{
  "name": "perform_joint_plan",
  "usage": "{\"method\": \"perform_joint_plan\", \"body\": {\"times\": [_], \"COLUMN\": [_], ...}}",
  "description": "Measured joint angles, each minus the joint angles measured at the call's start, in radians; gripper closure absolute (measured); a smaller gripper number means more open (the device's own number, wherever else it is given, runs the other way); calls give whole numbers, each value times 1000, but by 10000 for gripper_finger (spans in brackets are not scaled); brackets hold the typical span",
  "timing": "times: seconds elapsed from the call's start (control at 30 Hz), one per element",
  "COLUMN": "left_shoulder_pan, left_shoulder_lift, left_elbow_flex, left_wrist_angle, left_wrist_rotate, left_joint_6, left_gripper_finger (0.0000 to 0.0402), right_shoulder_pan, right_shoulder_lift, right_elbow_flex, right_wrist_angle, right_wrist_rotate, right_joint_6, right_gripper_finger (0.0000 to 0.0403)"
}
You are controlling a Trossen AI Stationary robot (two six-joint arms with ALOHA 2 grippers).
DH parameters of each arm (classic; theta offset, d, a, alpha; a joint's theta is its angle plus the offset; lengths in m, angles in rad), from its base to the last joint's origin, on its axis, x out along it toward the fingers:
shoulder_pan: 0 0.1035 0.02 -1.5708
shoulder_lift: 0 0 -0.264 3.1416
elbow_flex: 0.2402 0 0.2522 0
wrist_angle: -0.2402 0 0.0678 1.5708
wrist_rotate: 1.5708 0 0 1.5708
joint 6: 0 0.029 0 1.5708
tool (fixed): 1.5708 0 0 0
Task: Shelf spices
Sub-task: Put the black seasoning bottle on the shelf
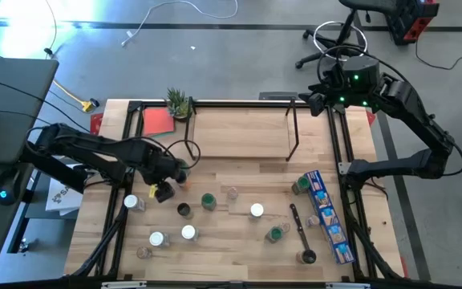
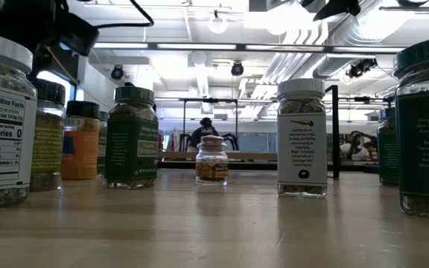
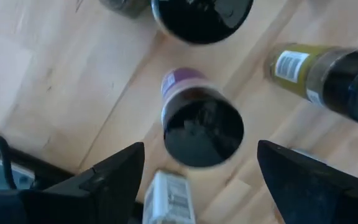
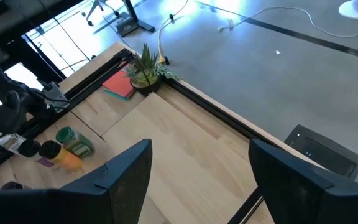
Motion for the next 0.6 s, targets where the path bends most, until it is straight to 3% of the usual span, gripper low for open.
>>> {"method": "perform_joint_plan", "body": {"times": [0.27, 0.6], "left_shoulder_pan": [-8, -12], "left_shoulder_lift": [49, 112], "left_elbow_flex": [-38, -38], "left_wrist_angle": [54, 60], "left_wrist_rotate": [-64, -5], "left_joint_6": [5, 37], "left_gripper_finger": [101, 180], "right_shoulder_pan": [0, 0], "right_shoulder_lift": [0, 0], "right_elbow_flex": [0, 0], "right_wrist_angle": [22, 28], "right_wrist_rotate": [0, 0], "right_joint_6": [25, 40], "right_gripper_finger": [139, 139]}}
